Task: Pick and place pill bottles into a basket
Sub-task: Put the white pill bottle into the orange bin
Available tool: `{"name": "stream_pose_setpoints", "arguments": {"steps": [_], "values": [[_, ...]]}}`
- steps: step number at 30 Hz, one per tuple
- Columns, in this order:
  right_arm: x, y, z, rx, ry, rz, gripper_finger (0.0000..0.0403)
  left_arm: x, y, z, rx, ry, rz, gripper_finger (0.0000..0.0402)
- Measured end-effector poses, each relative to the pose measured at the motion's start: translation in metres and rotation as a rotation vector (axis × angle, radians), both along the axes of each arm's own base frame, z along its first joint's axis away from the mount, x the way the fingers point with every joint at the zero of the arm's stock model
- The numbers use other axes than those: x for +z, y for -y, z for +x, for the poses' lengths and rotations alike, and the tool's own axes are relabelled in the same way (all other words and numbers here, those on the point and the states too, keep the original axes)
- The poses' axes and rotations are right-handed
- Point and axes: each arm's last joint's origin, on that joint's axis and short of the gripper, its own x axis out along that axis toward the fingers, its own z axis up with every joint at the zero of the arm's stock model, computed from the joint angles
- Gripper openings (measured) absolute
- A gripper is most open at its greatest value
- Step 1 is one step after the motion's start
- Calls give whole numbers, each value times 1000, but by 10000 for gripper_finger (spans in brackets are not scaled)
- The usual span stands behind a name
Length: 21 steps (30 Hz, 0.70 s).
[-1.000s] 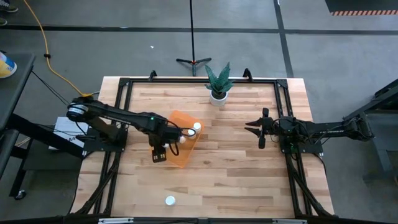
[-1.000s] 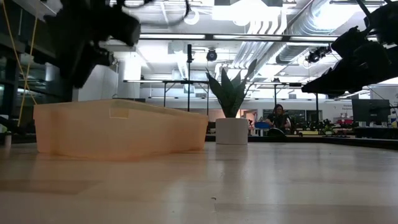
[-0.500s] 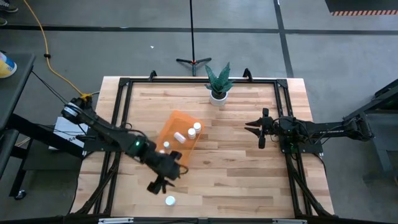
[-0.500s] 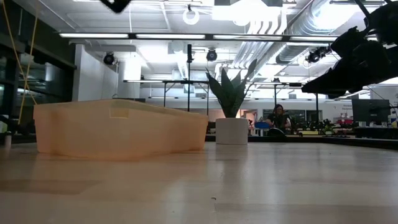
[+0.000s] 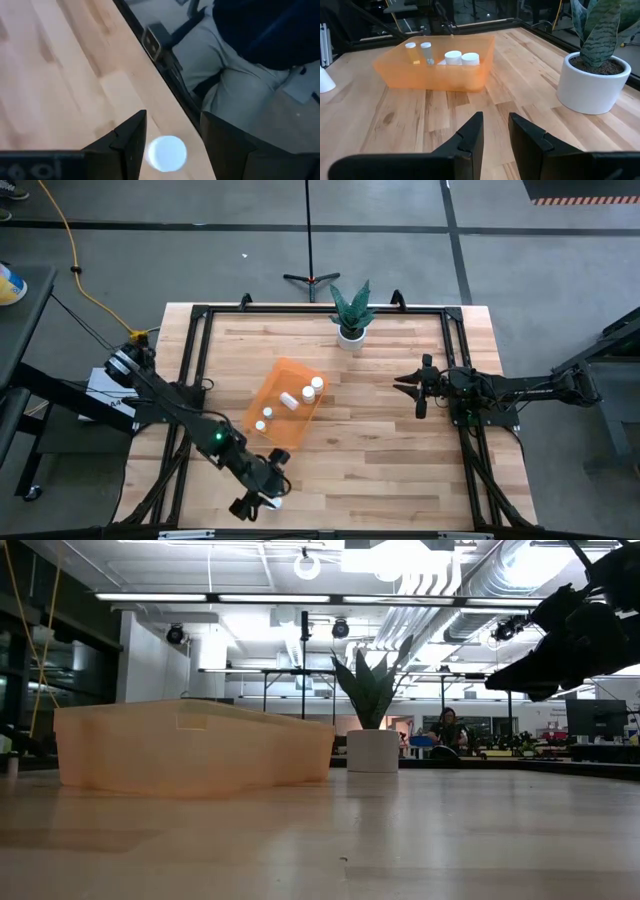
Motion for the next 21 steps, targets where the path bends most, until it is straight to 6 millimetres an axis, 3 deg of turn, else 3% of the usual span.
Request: {"name": "stream_pose_setpoints", "arguments": {"steps": [5,14,21], "values": [[0,0,0,-4,5,16,83,-20,4,6,106,-135,-35,246],[0,0,0,-3,4,13,83,-50,12,13,165,-282,-48,335],[-1,0,0,-3,-4,14,83,-73,20,13,175,-353,-17,357]]}}
